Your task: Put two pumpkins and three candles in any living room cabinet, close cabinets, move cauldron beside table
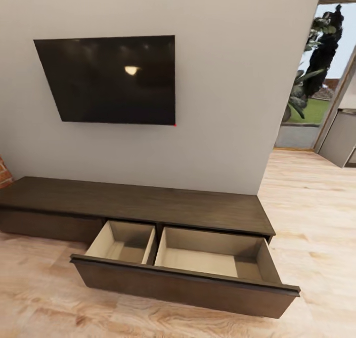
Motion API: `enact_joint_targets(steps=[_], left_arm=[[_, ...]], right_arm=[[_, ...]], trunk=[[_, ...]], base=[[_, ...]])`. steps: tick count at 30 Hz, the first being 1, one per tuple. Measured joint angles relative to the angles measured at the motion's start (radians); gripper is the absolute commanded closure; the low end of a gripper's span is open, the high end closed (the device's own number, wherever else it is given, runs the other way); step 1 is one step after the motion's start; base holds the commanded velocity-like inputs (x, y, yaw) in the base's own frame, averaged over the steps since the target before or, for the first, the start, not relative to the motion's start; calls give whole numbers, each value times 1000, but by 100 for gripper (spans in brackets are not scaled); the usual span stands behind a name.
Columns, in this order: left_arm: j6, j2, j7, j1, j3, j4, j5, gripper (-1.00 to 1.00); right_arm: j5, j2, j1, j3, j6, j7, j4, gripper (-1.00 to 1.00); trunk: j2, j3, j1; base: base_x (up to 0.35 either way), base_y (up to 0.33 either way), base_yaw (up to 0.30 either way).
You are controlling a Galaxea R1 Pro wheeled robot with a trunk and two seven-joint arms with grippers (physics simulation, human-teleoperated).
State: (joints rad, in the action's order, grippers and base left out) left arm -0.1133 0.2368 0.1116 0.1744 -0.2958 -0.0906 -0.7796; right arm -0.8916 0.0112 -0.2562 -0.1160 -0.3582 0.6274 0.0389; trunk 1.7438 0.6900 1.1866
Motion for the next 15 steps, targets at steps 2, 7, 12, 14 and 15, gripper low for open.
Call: enact_joint_targets(steps=[2, 7, 12, 14, 15], left_arm=[[32, -1, 0, -2, -1, 9, 0, -100], [81, -5, -1, -3, -3, 47, 10, -100], [88, -4, -1, -6, -3, 55, 12, -100], [89, -5, -1, -7, -3, 58, 12, -100], [89, -5, -1, -7, -3, 62, 12, -100]], right_arm=[[1, -3, 0, -1, 0, -10, 0, -100], [2, -8, 0, -1, -1, -25, 0, -100], [3, -14, 0, -1, -7, -27, 0, -100], [3, -15, 0, -1, -10, -27, 0, -100], [4, -15, 0, -1, -11, -27, 0, -100]], trunk=[[-14, -7, -8], [-49, -25, -27], [-84, -42, -46], [-98, -48, -54], [-105, -52, -57]], base=[[-222, 188, 264], [-236, 200, 267], [-241, 205, 270], [-242, 205, 273], [-242, 205, 273]])
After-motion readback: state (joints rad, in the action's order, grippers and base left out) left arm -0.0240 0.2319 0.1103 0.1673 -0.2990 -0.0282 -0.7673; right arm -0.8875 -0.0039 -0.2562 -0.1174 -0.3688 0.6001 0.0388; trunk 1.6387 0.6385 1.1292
